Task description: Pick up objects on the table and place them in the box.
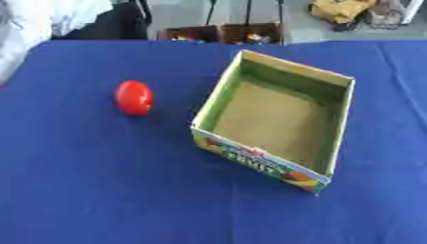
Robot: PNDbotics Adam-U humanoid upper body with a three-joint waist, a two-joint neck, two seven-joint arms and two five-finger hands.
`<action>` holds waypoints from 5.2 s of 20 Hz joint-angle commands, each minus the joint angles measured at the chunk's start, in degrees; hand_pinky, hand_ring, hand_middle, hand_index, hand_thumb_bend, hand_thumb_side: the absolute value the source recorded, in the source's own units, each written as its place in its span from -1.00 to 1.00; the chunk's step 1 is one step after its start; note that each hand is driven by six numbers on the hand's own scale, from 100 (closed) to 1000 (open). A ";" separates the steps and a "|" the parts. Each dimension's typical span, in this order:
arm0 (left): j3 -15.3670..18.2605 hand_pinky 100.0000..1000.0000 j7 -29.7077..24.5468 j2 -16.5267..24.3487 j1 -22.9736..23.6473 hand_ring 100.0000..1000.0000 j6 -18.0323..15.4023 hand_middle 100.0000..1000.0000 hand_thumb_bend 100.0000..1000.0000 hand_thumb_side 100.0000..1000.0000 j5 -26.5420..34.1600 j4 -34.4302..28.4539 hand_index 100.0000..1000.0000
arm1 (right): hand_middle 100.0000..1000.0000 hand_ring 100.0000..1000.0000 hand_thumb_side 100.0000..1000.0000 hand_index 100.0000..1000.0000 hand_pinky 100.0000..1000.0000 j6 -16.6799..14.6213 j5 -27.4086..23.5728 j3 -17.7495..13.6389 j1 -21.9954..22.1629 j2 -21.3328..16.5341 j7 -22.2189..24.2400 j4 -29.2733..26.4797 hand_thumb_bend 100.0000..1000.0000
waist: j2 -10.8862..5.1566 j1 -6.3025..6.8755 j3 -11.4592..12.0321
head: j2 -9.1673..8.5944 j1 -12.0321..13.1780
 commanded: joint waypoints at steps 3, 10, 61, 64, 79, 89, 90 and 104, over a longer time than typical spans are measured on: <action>0.75 0.24 -0.08 0.52 -0.48 0.64 0.03 0.51 -1.00 1.00 0.18 -0.83 0.92 | 0.41 0.46 1.00 0.53 0.32 0.10 0.02 -0.21 -0.43 -1.83 0.02 -0.68 -1.00 | -0.40 0.43 0.09 | -0.21 0.51; 1.61 0.21 -0.23 2.23 -0.36 0.63 1.65 0.51 -1.00 1.00 -0.98 -0.83 0.92 | 0.41 0.46 1.00 0.53 0.32 0.15 0.18 -0.15 -0.15 -2.02 0.10 -0.68 -1.00 | -0.33 0.39 0.42 | -0.11 0.57; -25.22 0.20 -40.49 21.89 -27.61 0.69 24.35 0.79 -0.19 1.00 -27.93 42.05 1.00 | 0.40 0.47 1.00 0.52 0.33 0.60 -1.89 3.01 -1.59 -1.85 4.22 -0.68 -1.00 | -0.14 2.35 -5.19 | -1.53 7.48; -24.72 0.22 -42.94 20.57 -29.41 0.70 24.39 0.80 -0.18 1.00 -28.67 43.92 1.00 | 0.40 0.47 1.00 0.52 0.33 0.61 -1.91 3.16 -1.75 -1.77 4.37 -0.68 -1.00 | 0.11 2.46 -5.62 | -1.78 7.89; -20.84 0.24 -62.95 18.00 -33.17 0.77 23.26 0.90 0.09 0.45 -33.74 45.27 1.00 | 0.40 0.48 1.00 0.52 0.34 0.92 -1.80 3.47 -2.08 -1.26 4.73 -0.68 -1.00 | 1.39 2.87 -6.34 | -2.71 8.56; -21.32 0.11 -65.00 16.92 -33.39 0.68 24.50 0.87 0.05 0.55 -30.84 45.14 1.00 | 0.40 0.48 1.00 0.51 0.34 1.26 -1.71 3.43 -1.99 -0.87 4.45 -0.68 -1.00 | 1.52 2.86 -6.79 | -2.88 9.13; -21.40 0.12 -65.40 16.70 -33.44 0.69 24.63 0.88 0.07 0.56 -30.60 45.34 1.00 | 0.39 0.48 1.00 0.51 0.34 1.28 -1.68 3.45 -2.00 -0.85 4.43 -0.68 -1.00 | 1.58 2.88 -6.82 | -2.86 9.14; -21.83 0.01 -67.43 15.12 -33.46 0.61 23.72 0.86 -0.10 0.38 -32.67 47.49 1.00 | 0.39 0.48 1.00 0.51 0.35 1.38 -1.28 3.69 -2.65 -0.63 4.41 -0.68 -1.00 | 2.74 3.59 -7.74 | -2.86 9.93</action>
